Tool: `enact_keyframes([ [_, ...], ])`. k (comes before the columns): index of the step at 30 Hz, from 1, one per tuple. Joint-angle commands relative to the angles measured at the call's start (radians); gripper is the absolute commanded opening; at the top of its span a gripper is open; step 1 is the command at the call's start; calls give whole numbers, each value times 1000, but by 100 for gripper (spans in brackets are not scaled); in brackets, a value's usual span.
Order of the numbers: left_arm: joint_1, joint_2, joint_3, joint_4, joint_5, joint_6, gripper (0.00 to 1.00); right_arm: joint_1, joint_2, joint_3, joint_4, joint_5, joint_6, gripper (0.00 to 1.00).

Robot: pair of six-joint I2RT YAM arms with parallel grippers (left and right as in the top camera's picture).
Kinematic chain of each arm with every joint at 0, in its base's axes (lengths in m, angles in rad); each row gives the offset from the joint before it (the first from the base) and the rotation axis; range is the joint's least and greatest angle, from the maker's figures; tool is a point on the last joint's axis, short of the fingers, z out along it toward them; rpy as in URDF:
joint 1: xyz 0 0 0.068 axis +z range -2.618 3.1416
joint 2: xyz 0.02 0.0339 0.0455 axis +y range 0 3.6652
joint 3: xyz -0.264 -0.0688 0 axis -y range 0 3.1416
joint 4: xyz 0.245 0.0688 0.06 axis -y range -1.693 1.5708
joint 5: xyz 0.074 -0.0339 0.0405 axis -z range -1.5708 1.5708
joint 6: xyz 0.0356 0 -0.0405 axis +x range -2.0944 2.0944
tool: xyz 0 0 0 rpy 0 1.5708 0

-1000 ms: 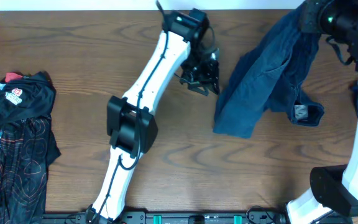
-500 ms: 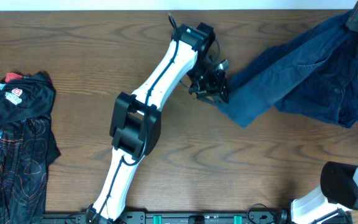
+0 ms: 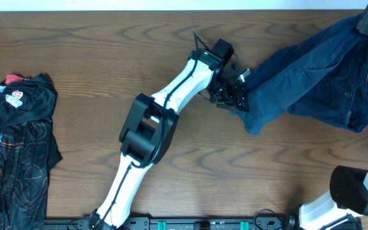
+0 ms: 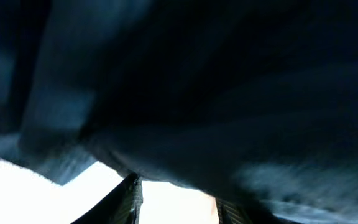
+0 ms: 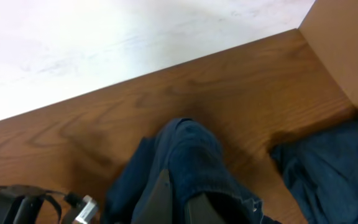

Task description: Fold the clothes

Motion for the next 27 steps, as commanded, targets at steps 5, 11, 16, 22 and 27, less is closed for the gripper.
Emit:
enact_keyframes([
  [5, 6, -11, 0, 28, -67, 79, 41, -10, -8, 13, 3, -14, -16, 1],
  [11, 6, -11, 0, 45, -131, 205, 41, -10, -3, 13, 2, -41, -16, 1],
  [16, 10, -13, 0, 88, -125, 215, 42, -9, 10, 13, -6, -52, -19, 1],
  [22, 7, -14, 0, 97, -43, 294, 46, -9, 19, 13, -6, -56, -19, 1],
  [27, 6, -14, 0, 95, 42, 339, 47, -13, 19, 13, -4, -56, -19, 1],
])
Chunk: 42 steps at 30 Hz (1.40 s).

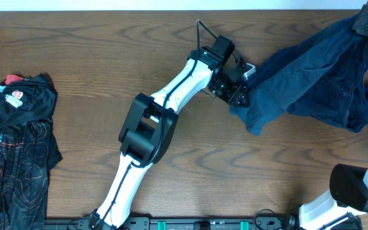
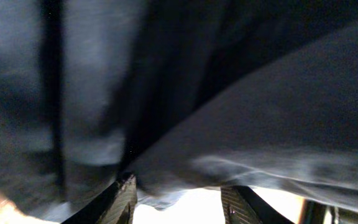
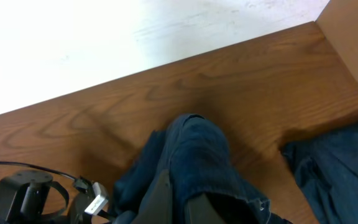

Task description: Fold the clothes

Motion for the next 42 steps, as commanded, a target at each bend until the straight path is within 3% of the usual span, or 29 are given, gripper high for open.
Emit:
enact_keyframes([
  [1, 1, -14, 0, 2, 92, 61, 47, -13, 6, 13, 3, -5, -15, 1],
  [17, -54, -13, -76, 2, 29, 102, 47, -14, 6, 13, 3, -31, -19, 1],
  [23, -38, -13, -86, 6, 18, 102, 43, -14, 6, 13, 4, -32, -19, 1],
  [29, -18, -13, -87, 63, -145, 59, 48, -14, 6, 13, 4, -61, -24, 1],
  [34, 19, -15, -85, 85, -142, 28, 55, -19, 6, 13, 7, -61, -27, 1],
  [42, 26, -29, -85, 137, -91, 23, 56, -19, 6, 13, 10, -61, -30, 1],
])
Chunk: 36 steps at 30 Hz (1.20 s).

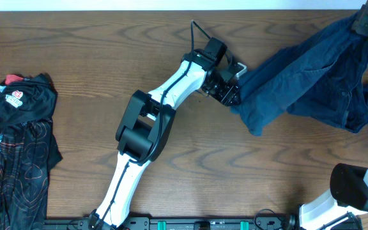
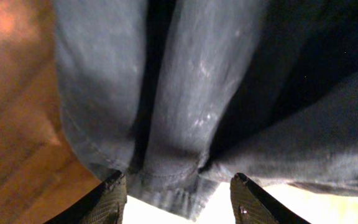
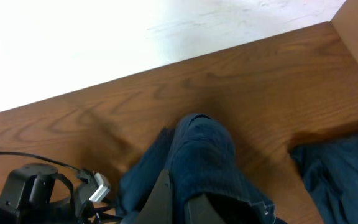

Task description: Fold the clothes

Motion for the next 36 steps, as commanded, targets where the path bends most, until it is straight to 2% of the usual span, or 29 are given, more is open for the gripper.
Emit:
enact_keyframes([
  [1, -11, -28, -2, 24, 45, -8, 56, -10, 3, 13, 7, -11, -14, 1],
  [6, -37, -28, 0, 66, 122, -9, 57, -10, 3, 13, 7, -11, -15, 1],
  [12, -48, -42, 0, 57, 145, -9, 56, -11, 5, 13, 4, -15, -15, 1],
  [23, 39, -177, 0, 3, 153, -2, 55, -10, 17, 13, -7, -60, -19, 1],
  [25, 40, -185, 0, -20, 172, 28, 55, -10, 17, 13, -8, -59, -20, 1],
  [36, -61, -177, -56, -1, 197, 90, 54, -10, 17, 13, -9, -68, -23, 1],
])
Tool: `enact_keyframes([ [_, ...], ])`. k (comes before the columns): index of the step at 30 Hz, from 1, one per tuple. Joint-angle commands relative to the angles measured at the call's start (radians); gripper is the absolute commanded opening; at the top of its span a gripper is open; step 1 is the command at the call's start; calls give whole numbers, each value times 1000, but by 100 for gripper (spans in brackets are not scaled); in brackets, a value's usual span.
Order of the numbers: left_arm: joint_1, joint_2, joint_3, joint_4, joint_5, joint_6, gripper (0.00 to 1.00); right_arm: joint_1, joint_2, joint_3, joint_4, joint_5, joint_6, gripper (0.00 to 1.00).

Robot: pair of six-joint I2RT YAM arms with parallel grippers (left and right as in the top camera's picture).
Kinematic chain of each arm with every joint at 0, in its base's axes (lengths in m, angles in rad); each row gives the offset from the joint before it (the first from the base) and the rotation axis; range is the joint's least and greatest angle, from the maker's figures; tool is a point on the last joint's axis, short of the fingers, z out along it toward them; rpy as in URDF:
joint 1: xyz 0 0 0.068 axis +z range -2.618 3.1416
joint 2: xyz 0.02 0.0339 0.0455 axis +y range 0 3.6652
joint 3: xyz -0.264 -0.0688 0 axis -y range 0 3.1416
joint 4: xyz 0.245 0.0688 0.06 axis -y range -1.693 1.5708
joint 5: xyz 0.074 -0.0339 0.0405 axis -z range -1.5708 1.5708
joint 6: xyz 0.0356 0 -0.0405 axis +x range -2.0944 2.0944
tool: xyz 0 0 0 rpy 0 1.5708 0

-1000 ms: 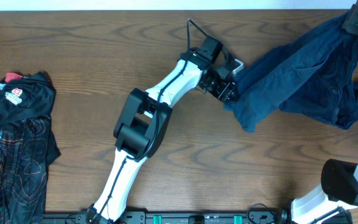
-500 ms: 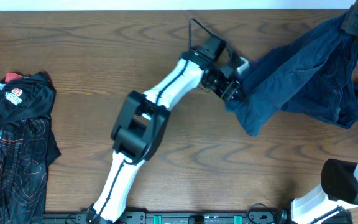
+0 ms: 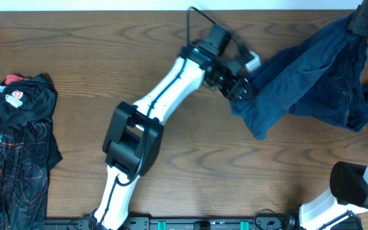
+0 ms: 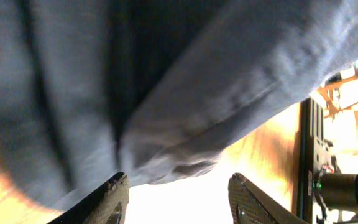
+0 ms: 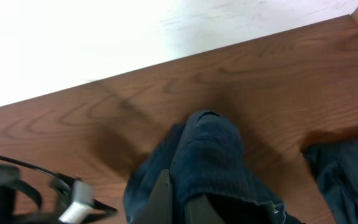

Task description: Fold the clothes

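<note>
Blue jeans (image 3: 312, 70) stretch from the table's middle to the far right corner, one end lifted. My right gripper (image 3: 361, 20) is shut on that raised end; in the right wrist view the fingers (image 5: 166, 196) pinch a bunched fold of denim (image 5: 207, 146). At the jeans' left end my left gripper (image 3: 243, 89) stands open. In the left wrist view its fingertips (image 4: 118, 196) are wide apart, with denim (image 4: 185, 81) filling the view just beyond them and nothing between them.
A black patterned shirt (image 3: 15, 147) lies crumpled at the table's left edge. More blue cloth hangs at the right edge. The left arm (image 3: 165, 96) crosses the table's middle diagonally.
My left gripper has shifted slightly right along the jeans' left end and its wrist has turned; it stays open. The right gripper still holds the raised end.
Throughout, my right gripper held the jeans' far end up at the back right corner. My left gripper stayed at the jeans' left end, jaws apart, nudging a little left, then right, with its wrist turned by now. The jeans barely changed shape.
</note>
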Motion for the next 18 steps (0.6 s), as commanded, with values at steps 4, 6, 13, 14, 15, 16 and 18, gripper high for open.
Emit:
enact_keyframes([
  [4, -43, 11, -69, 47, 21, 32, 54, -10, 3, 13, -4, -19, -18, 1],
  [6, -44, 11, -97, 70, 21, 32, 53, -10, 3, 13, -3, -21, -18, 1],
  [13, -37, 11, -229, 195, 22, 13, 51, -10, 3, 13, -11, -35, -19, 1],
  [14, -37, 11, -242, 214, 22, 13, 51, -10, 3, 13, -11, -35, -19, 1],
  [15, -39, 11, -248, 227, 22, 13, 51, -10, 3, 13, -11, -35, -19, 1],
  [16, -40, 11, -251, 238, 21, 13, 51, -10, 3, 13, -12, -35, -19, 1],
  [18, -42, 11, -251, 253, 21, 13, 51, -10, 3, 13, -18, -35, -19, 1],
])
